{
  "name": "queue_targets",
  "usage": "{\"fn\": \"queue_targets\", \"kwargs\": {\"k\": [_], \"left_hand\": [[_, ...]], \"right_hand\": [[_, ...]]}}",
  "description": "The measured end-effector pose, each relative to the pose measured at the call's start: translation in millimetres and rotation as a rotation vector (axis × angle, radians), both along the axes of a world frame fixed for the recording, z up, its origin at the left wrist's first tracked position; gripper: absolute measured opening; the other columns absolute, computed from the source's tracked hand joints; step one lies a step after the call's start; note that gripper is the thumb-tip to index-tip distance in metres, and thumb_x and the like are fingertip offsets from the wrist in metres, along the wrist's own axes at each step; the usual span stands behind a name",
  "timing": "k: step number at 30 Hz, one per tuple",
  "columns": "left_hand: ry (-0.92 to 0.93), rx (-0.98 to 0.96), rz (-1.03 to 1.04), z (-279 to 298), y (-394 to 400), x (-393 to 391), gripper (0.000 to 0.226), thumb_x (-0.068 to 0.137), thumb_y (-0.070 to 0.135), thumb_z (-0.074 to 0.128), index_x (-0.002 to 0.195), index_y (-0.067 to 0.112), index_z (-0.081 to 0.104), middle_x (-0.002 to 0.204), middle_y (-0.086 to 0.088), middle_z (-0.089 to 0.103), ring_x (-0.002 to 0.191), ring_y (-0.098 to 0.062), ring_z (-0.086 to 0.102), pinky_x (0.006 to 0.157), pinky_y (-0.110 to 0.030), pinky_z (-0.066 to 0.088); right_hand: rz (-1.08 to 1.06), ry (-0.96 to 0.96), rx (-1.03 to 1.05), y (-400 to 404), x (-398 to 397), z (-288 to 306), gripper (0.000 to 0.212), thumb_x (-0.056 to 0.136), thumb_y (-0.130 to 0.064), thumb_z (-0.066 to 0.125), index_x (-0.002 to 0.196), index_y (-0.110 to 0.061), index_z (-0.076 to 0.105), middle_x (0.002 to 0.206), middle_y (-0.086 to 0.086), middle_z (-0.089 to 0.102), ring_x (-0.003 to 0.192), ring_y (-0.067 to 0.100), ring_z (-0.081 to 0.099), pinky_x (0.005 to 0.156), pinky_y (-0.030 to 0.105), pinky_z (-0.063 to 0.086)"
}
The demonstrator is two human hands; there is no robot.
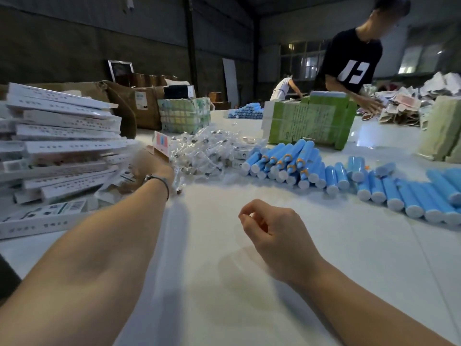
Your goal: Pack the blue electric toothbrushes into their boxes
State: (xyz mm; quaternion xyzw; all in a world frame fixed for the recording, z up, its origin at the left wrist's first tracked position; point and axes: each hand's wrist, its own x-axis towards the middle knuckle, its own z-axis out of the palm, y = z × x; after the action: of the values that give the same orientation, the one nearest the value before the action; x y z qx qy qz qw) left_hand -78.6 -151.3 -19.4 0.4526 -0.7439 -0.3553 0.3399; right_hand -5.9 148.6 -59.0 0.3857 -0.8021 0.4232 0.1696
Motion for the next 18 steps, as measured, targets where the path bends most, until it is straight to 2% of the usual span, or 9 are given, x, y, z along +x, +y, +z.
{"fn": "queue_targets", "kwargs": {"k": [4, 8, 10, 11, 12, 14, 15, 17, 18], "left_hand": [[0.064, 0.001, -0.048, -2.5, 8.1, 6.5, 0.057, 0.096, 0.019, 0.064, 0.141, 0.013, 0.03, 0.139, -0.023, 0.047, 0.127, -0.042, 0.048, 0.103, -0.051, 0.04], [-0.046, -0.041, -0.166, 1.6, 9.5, 31.1, 0.044, 0.094, 0.014, 0.061, 0.135, 0.008, 0.044, 0.13, -0.02, 0.056, 0.115, -0.04, 0.057, 0.096, -0.048, 0.051], [-0.122, -0.103, -0.216, 5.1, 14.3, 49.9, 0.035, 0.096, 0.018, 0.058, 0.129, 0.011, 0.051, 0.12, -0.017, 0.06, 0.1, -0.036, 0.062, 0.077, -0.044, 0.057], [-0.13, -0.152, -0.227, 8.9, 19.1, 59.3, 0.032, 0.099, 0.026, 0.054, 0.128, 0.014, 0.053, 0.116, -0.016, 0.062, 0.094, -0.033, 0.062, 0.069, -0.04, 0.054], [-0.122, -0.228, -0.227, 13.4, 25.7, 66.6, 0.031, 0.101, 0.033, 0.05, 0.128, 0.017, 0.055, 0.115, -0.015, 0.063, 0.093, -0.032, 0.062, 0.069, -0.038, 0.052], [-0.053, -0.449, -0.204, 24.6, 46.4, 78.3, 0.032, 0.103, 0.035, 0.043, 0.128, 0.021, 0.057, 0.116, -0.016, 0.066, 0.1, -0.036, 0.061, 0.081, -0.042, 0.051], [0.023, -0.567, -0.203, 30.0, 59.3, 82.8, 0.032, 0.104, 0.034, 0.042, 0.126, 0.02, 0.06, 0.114, -0.017, 0.067, 0.099, -0.037, 0.061, 0.08, -0.042, 0.049], [0.206, -0.707, -0.269, 40.4, 85.0, 91.5, 0.039, 0.1, 0.037, 0.037, 0.113, 0.015, 0.067, 0.102, -0.017, 0.07, 0.085, -0.031, 0.059, 0.066, -0.037, 0.042], [0.279, -0.709, -0.337, 45.3, 97.1, 95.5, 0.045, 0.095, 0.04, 0.034, 0.103, 0.013, 0.069, 0.092, -0.014, 0.07, 0.077, -0.027, 0.058, 0.058, -0.036, 0.04]], "right_hand": [[-0.028, -0.011, -0.013, 0.2, -3.8, -0.4, 0.003, 0.092, -0.029, 0.058, 0.092, -0.032, 0.058, 0.057, -0.019, 0.053, 0.064, 0.016, 0.053, 0.068, 0.039, 0.049], [-0.035, -0.034, 0.007, -0.6, -1.6, 0.9, 0.006, 0.093, -0.027, 0.059, 0.088, -0.03, 0.062, 0.057, -0.018, 0.053, 0.064, 0.017, 0.053, 0.069, 0.039, 0.05], [-0.046, -0.044, 0.007, -0.3, -0.6, 1.6, 0.006, 0.092, -0.028, 0.06, 0.088, -0.031, 0.061, 0.058, -0.018, 0.054, 0.063, 0.016, 0.053, 0.069, 0.039, 0.049], [-0.054, -0.041, 0.003, -0.5, -0.2, 2.1, 0.006, 0.092, -0.028, 0.06, 0.088, -0.031, 0.061, 0.058, -0.018, 0.054, 0.063, 0.016, 0.053, 0.069, 0.039, 0.05], [-0.063, -0.039, -0.006, -0.4, -0.1, 2.2, 0.006, 0.092, -0.027, 0.061, 0.087, -0.032, 0.061, 0.059, -0.018, 0.055, 0.063, 0.015, 0.053, 0.069, 0.04, 0.05], [-0.086, -0.037, -0.041, -0.4, 0.1, 2.3, 0.006, 0.091, -0.026, 0.062, 0.09, -0.032, 0.062, 0.06, -0.015, 0.056, 0.063, 0.014, 0.053, 0.069, 0.04, 0.05], [-0.096, -0.033, -0.06, 0.0, -0.3, 2.2, 0.008, 0.09, -0.026, 0.063, 0.093, -0.033, 0.062, 0.061, -0.014, 0.056, 0.063, 0.012, 0.054, 0.07, 0.04, 0.051], [-0.115, -0.027, -0.089, -0.5, -1.5, 1.9, 0.022, 0.088, -0.027, 0.066, 0.106, -0.037, 0.058, 0.071, -0.015, 0.057, 0.069, 0.008, 0.054, 0.072, 0.04, 0.051], [-0.132, -0.021, -0.107, -0.4, -1.8, 1.8, 0.033, 0.086, -0.029, 0.068, 0.114, -0.04, 0.054, 0.081, -0.017, 0.056, 0.076, 0.006, 0.054, 0.075, 0.039, 0.051]]}}
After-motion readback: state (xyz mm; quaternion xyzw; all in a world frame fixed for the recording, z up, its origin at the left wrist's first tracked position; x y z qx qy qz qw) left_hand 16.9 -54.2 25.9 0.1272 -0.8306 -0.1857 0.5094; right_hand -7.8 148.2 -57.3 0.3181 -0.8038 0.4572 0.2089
